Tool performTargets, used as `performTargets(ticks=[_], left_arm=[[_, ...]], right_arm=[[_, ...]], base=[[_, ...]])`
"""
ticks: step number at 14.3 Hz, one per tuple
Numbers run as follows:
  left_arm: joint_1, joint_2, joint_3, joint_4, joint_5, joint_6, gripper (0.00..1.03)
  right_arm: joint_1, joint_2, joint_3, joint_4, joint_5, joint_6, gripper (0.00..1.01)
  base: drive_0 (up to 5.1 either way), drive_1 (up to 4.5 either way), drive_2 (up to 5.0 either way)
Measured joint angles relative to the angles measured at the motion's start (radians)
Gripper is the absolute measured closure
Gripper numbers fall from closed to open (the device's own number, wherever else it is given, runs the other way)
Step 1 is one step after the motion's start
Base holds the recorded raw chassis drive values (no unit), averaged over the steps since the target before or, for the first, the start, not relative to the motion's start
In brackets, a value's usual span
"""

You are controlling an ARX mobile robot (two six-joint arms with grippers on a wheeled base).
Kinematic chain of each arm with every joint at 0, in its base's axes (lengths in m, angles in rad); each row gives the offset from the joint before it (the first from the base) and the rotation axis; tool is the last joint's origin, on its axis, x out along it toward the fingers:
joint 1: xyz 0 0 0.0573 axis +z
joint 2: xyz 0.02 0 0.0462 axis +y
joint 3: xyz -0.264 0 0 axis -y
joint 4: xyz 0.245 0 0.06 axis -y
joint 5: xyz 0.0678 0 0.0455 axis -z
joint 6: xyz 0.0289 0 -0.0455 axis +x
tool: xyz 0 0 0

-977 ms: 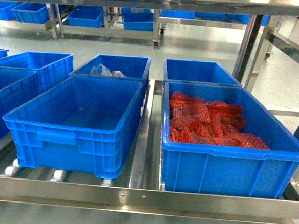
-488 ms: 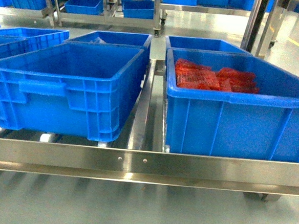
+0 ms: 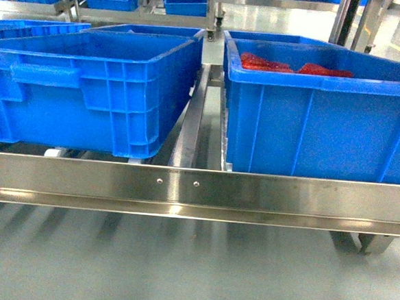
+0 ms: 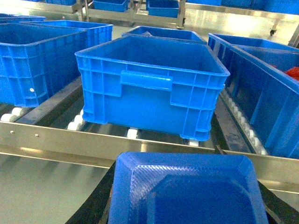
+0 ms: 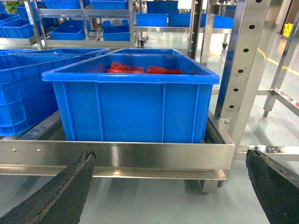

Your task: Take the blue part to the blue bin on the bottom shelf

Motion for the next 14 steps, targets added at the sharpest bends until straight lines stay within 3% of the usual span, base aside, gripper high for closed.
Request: performTargets(ticks=[14], left_arm=[[0.000,0.000,0.000,0.001,0.000,0.000,0.59]], right_arm=[[0.000,0.000,0.000,0.001,0.000,0.000,0.03]], base=[[0.0,0.00,0.0]])
